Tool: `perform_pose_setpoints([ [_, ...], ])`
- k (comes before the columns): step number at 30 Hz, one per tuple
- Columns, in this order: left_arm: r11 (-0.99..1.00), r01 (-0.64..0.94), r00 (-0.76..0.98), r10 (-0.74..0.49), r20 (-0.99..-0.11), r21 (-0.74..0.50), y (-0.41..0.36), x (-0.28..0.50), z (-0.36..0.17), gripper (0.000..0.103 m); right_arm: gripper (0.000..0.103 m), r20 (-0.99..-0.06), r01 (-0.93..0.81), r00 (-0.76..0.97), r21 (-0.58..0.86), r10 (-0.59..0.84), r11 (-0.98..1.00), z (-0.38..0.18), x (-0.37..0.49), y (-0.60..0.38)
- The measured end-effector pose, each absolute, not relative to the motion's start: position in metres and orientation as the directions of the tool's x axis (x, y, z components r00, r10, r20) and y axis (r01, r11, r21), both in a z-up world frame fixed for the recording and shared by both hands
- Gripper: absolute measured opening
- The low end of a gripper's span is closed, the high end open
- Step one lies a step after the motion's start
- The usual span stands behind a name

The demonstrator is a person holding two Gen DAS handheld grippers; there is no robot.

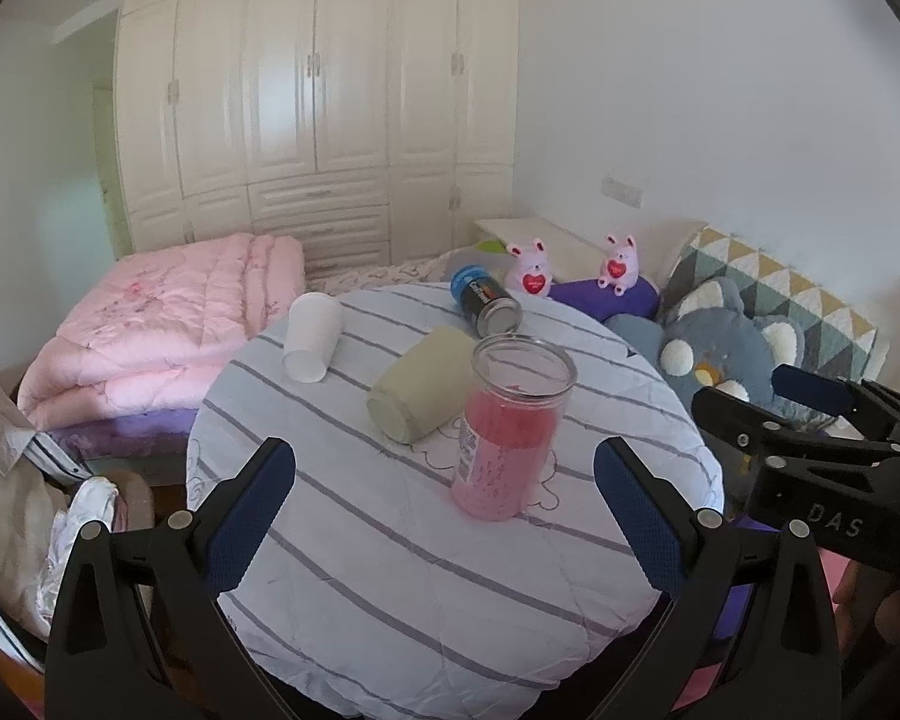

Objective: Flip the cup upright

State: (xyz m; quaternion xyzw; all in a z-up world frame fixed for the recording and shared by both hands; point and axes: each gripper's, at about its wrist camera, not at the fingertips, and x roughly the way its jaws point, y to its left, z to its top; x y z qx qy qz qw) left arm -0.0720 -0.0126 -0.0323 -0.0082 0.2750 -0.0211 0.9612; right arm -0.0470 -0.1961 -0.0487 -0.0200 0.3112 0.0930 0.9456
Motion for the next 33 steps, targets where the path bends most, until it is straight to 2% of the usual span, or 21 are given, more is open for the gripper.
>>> perform_pose_setpoints([
  [6,0.999,0.048,0.851,-0.052,-0.523,-0.020,-0.014,-0.073,-0.033,0.102,0.081,-0.580,-0.187,0.803,-0.024,0.139,0.982,-0.047,-0.050,-0.185],
  [22,0.998,0.051,0.856,-0.063,-0.514,-0.037,-0.006,-0.073,-0.033,0.102,0.081,-0.568,-0.171,0.813,-0.025,0.127,0.985,-0.043,-0.049,-0.179],
  [33,0.999,0.040,0.885,-0.030,-0.465,0.012,-0.009,-0.073,-0.032,0.102,0.081,-0.573,-0.180,0.809,-0.028,0.131,0.983,-0.045,-0.046,-0.173],
])
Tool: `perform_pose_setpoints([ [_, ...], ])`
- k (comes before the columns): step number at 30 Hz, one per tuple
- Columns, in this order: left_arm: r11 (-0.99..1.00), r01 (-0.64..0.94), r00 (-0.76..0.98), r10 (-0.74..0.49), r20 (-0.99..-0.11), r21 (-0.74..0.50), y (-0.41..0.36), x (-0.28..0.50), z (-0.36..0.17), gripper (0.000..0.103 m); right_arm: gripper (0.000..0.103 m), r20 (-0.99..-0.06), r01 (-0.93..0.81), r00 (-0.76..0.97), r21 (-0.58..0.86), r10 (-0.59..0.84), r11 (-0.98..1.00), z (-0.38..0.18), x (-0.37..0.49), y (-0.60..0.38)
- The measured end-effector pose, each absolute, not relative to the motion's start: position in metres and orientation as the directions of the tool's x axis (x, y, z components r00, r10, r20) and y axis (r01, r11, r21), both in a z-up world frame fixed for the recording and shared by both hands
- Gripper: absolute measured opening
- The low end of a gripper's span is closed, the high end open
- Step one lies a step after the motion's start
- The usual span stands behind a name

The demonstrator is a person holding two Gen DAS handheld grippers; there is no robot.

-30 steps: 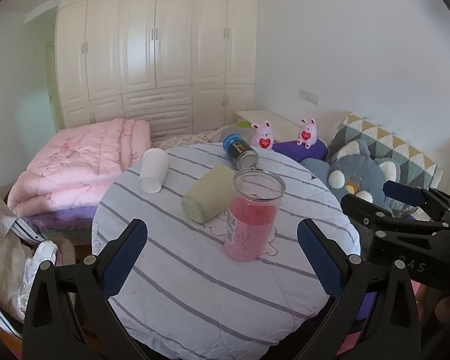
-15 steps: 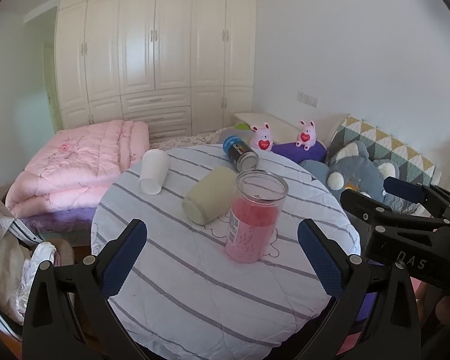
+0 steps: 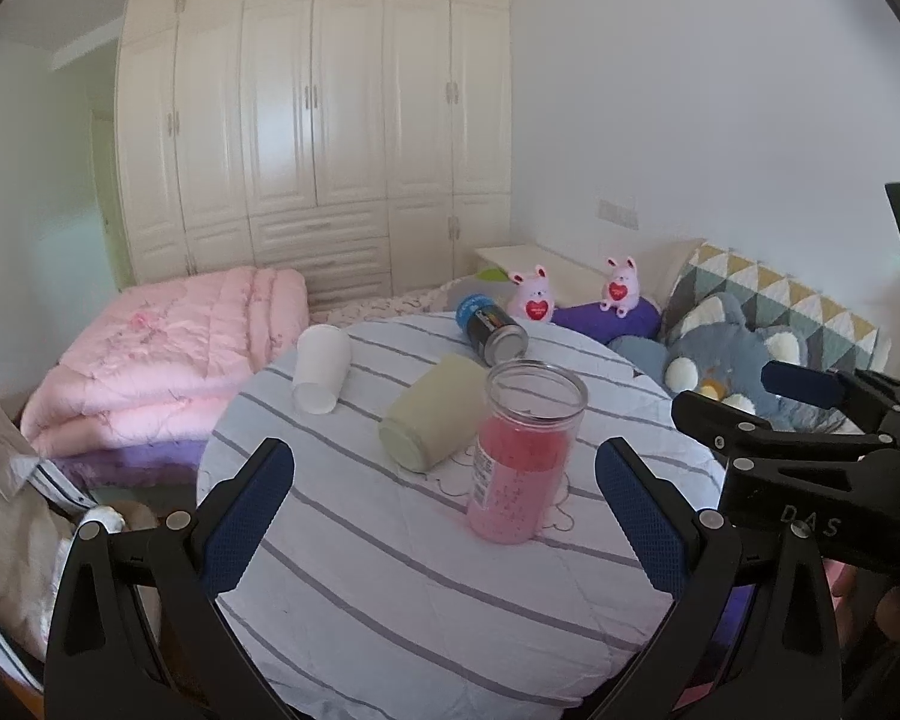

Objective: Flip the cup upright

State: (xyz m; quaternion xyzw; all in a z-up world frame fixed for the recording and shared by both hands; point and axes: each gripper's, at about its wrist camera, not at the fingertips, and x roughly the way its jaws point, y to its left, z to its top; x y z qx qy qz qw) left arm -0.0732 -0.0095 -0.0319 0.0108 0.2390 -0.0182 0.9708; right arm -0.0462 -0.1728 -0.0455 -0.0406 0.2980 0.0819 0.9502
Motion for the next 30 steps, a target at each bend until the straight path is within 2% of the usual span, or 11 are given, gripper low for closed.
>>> perform_pose_setpoints([
  [18,0.997,0.081,0.871,-0.076,-0.486,-0.011,-0.006,-0.069,-0.043,0.102,0.081,-0.602,-0.181,0.788,-0.021,0.132,0.983,-0.054,-0.037,-0.171],
  [30,0.998,0.070,0.867,-0.064,-0.494,-0.006,0.000,-0.063,-0.046,0.102,0.081,-0.633,-0.202,0.759,-0.011,0.150,0.979,-0.063,-0.029,-0.164],
])
